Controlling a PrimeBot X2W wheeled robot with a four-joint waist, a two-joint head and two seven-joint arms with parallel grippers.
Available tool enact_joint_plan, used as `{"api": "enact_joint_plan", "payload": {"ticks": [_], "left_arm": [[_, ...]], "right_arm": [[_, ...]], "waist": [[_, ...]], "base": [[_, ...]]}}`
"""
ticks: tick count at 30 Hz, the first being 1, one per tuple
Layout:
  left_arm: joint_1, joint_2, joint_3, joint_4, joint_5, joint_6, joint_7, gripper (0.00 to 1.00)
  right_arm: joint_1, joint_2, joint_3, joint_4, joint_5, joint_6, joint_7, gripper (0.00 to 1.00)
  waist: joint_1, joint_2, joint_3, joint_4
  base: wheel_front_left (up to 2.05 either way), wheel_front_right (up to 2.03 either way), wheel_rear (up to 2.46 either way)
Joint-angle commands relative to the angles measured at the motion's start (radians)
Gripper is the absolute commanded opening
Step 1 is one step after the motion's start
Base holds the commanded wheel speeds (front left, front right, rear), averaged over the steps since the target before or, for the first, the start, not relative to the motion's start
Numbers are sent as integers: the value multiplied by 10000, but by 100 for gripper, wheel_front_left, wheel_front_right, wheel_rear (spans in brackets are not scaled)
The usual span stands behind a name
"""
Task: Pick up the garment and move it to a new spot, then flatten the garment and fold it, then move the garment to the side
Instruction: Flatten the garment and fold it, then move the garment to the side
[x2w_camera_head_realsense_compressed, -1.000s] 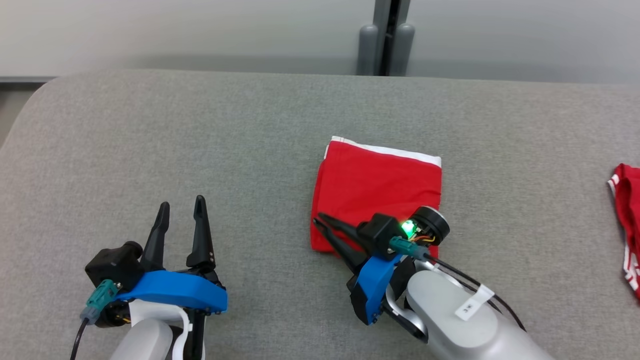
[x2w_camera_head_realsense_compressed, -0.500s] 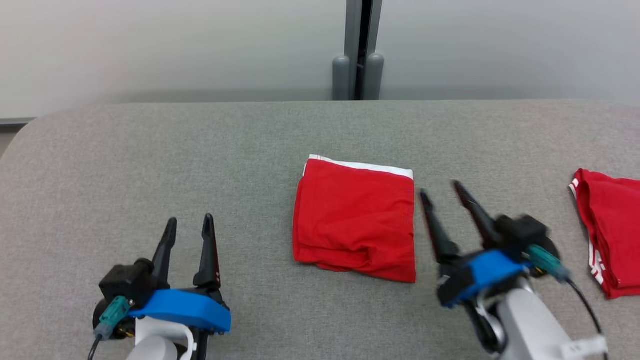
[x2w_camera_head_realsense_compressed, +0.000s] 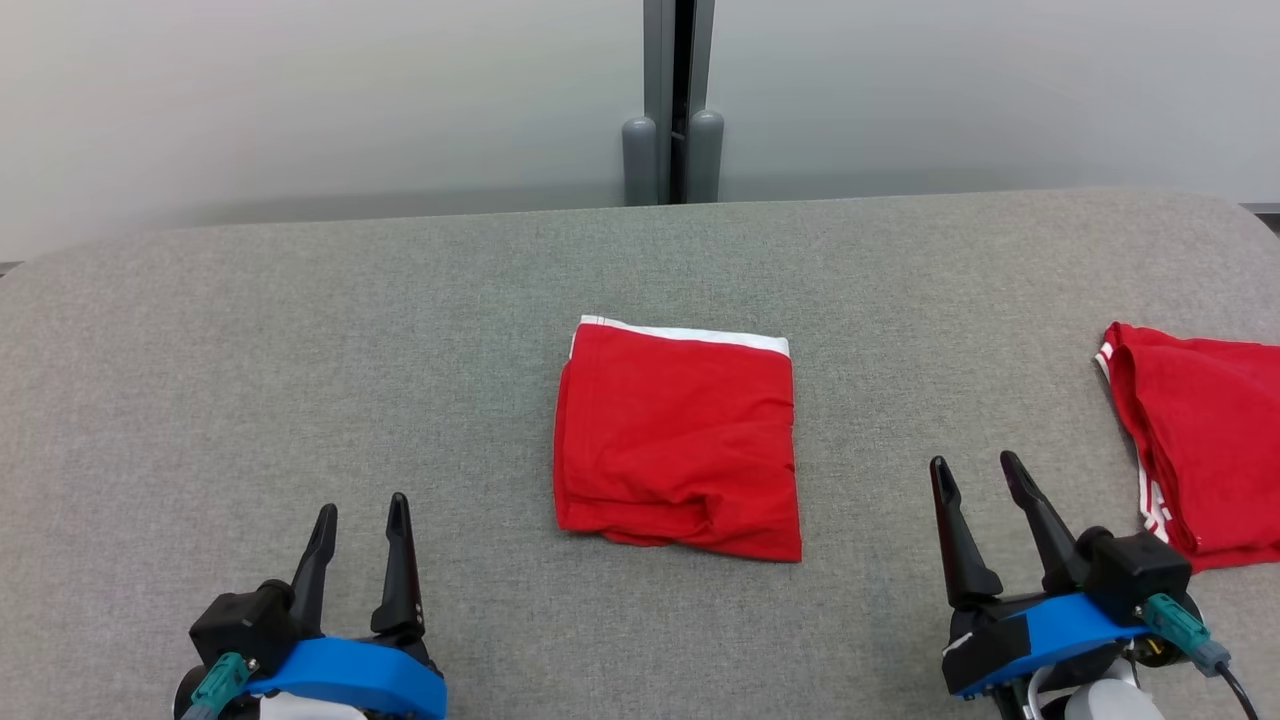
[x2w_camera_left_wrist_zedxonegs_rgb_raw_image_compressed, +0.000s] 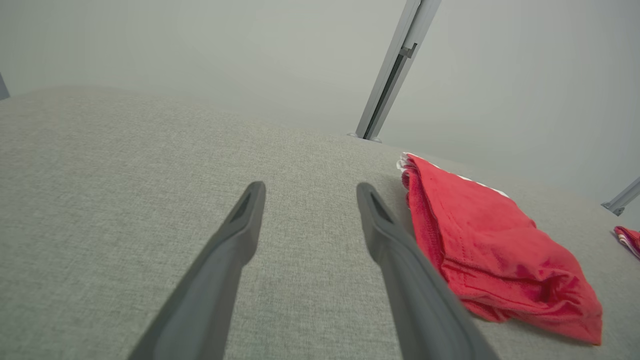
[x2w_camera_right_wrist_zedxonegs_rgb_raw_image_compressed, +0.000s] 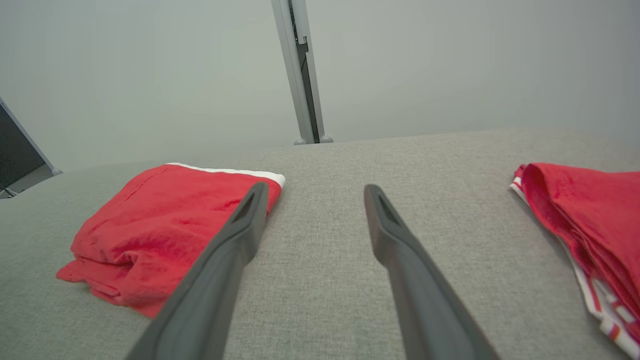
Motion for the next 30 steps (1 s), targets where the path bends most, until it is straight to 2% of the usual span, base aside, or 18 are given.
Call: {"api": "enact_joint_plan", "payload": {"ticks": [1, 8, 26, 30], "left_arm": [[46, -54, 113, 21, 104, -60, -46, 100], [14, -236, 350, 160, 211, -286, -47, 100], [18, -477, 715, 318, 541, -449, -47, 100], [-48, -523, 729, 354, 624, -475, -47, 100]], "right_arm": [[163, -11, -22, 14, -116, 1, -37, 100], [16, -13, -42, 412, -179, 1, -36, 100], [-145, -12, -6, 677, -200, 1, -37, 100], [-587, -15, 4, 920, -352, 1, -12, 100]], "waist": [[1, 0, 13, 3], [1, 0, 14, 94], [1, 0, -11, 233], [1, 0, 18, 294]], "base": [[0, 0, 0], [0, 0, 0], [0, 0, 0], [0, 0, 0]]}}
